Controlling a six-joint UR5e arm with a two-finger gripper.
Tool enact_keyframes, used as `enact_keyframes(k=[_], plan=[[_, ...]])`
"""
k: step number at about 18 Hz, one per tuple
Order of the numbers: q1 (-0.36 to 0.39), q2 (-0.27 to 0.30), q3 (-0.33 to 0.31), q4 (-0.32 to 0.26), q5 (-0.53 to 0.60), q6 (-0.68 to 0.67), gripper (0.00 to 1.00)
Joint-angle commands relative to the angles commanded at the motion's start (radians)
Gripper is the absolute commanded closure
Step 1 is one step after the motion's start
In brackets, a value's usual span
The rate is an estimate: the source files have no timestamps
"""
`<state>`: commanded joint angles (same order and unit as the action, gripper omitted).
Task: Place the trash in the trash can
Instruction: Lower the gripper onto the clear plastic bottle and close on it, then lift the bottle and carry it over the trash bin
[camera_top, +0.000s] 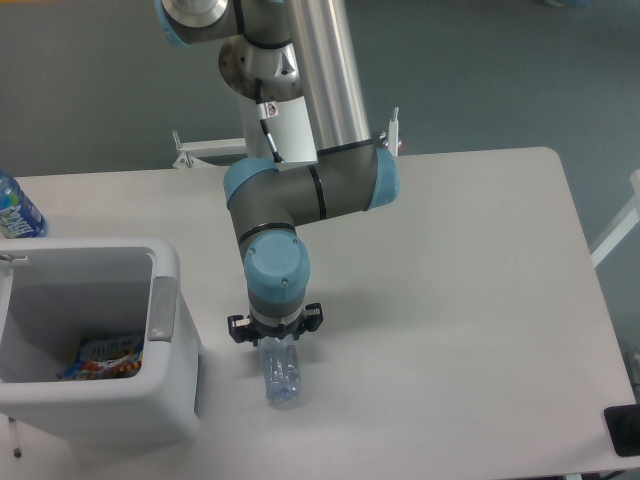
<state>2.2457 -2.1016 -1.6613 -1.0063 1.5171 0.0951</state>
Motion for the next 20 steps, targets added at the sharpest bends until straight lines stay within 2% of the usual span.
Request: enact_keyframes(k=[10, 15, 18, 20], plan=[[0.002, 0.006, 0.000, 0.000, 0.005, 0.002, 0.36], [0.005, 0.031, 0.002, 0.003, 0.005, 0.060, 0.37], [0.015, 0.067, 0.012, 0.023, 0.003, 0.123, 0.37], [0.040, 0.100, 0.014, 0.075, 0.000, 0.138, 0.38]])
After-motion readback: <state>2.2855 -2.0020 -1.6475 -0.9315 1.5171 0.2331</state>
